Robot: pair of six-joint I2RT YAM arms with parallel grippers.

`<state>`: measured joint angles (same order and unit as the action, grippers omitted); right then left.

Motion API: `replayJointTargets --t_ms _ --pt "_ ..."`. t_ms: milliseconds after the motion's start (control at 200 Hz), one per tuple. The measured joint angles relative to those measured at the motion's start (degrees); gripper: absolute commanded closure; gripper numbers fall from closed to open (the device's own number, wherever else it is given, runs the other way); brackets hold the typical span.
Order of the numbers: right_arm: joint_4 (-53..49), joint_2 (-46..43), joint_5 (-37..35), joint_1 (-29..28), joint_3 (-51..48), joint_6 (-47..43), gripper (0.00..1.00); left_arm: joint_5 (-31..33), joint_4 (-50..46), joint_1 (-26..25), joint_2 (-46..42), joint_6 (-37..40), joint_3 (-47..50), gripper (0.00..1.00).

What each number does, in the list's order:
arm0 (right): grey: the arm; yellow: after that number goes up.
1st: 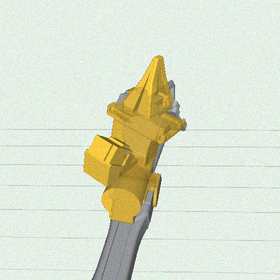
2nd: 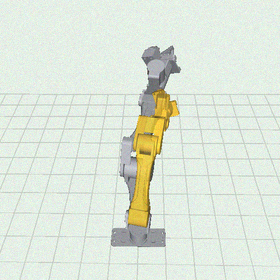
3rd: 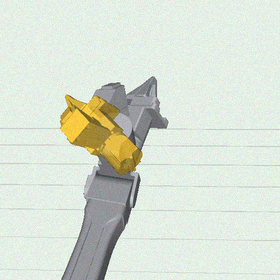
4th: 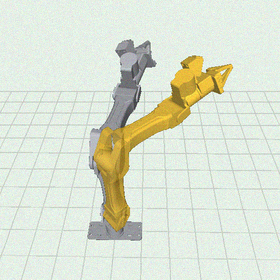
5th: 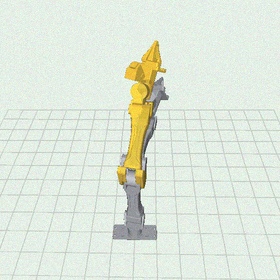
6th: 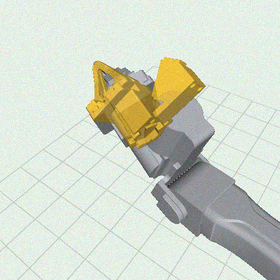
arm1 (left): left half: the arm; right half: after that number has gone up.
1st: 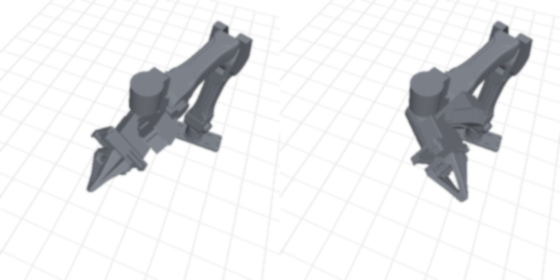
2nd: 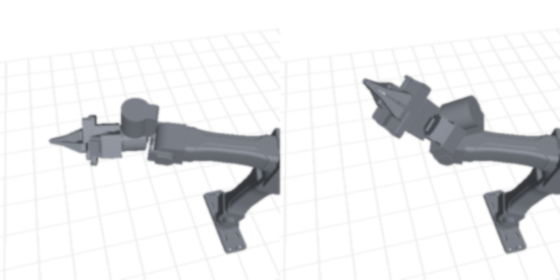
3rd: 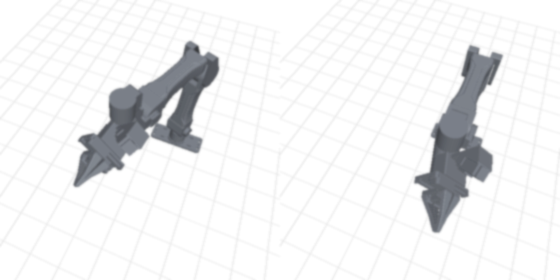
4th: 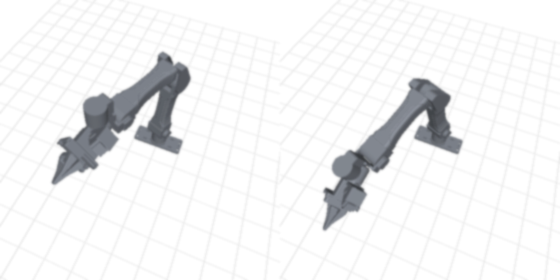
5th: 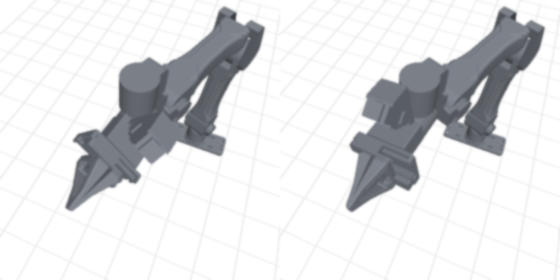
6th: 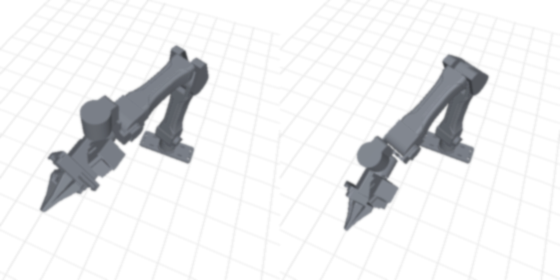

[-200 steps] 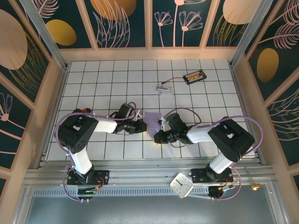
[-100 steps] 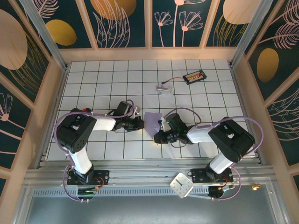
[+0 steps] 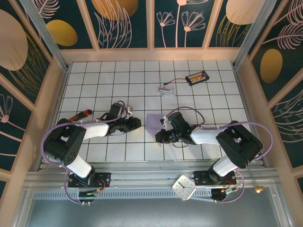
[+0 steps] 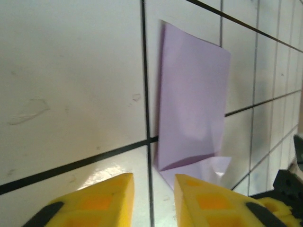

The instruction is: Fold a paper plane with a square sheet of paper (pick it up from the middle)

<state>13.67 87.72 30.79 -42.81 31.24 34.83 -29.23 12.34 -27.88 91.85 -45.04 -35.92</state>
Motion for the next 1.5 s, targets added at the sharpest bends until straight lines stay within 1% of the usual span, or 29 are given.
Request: replayJointTargets --t_ms 145,310,540,776,1001,1221,1501 --pt "0.07 0.04 -0.68 1.31 0.98 0.35 1.0 -2.58 2.03 -0.72 1.46 -0.57 -0.24 0.62" --pt "-0.63 1.6 -2.49 1.99 1.07 0.57 1.0 -3.85 1.97 -1.64 4.81 -0.44 -1.2 0.6" --pt "-1.01 4.13 -4.15 2.01 1.07 0.55 1.0 -5.11 2.51 -2.25 6.27 -0.26 -2.4 0.6" --pt "-0.55 4.35 -4.13 2.12 1.07 0.55 1.0 -5.77 2.54 -2.69 7.06 -0.26 -3.17 0.61" --pt "-0.5 4.35 -4.02 2.23 1.07 0.55 1.0 -6.86 2.86 -2.84 7.5 -0.35 -3.32 0.64" --pt "-0.48 4.37 -3.96 2.23 1.07 0.52 1.0 -8.5 2.89 -3.21 7.76 -0.68 -3.45 0.72" --pt "-0.48 4.37 -3.93 2.27 1.07 0.52 1.0 -9.35 2.86 -3.21 9.64 -0.42 -4.68 0.77"
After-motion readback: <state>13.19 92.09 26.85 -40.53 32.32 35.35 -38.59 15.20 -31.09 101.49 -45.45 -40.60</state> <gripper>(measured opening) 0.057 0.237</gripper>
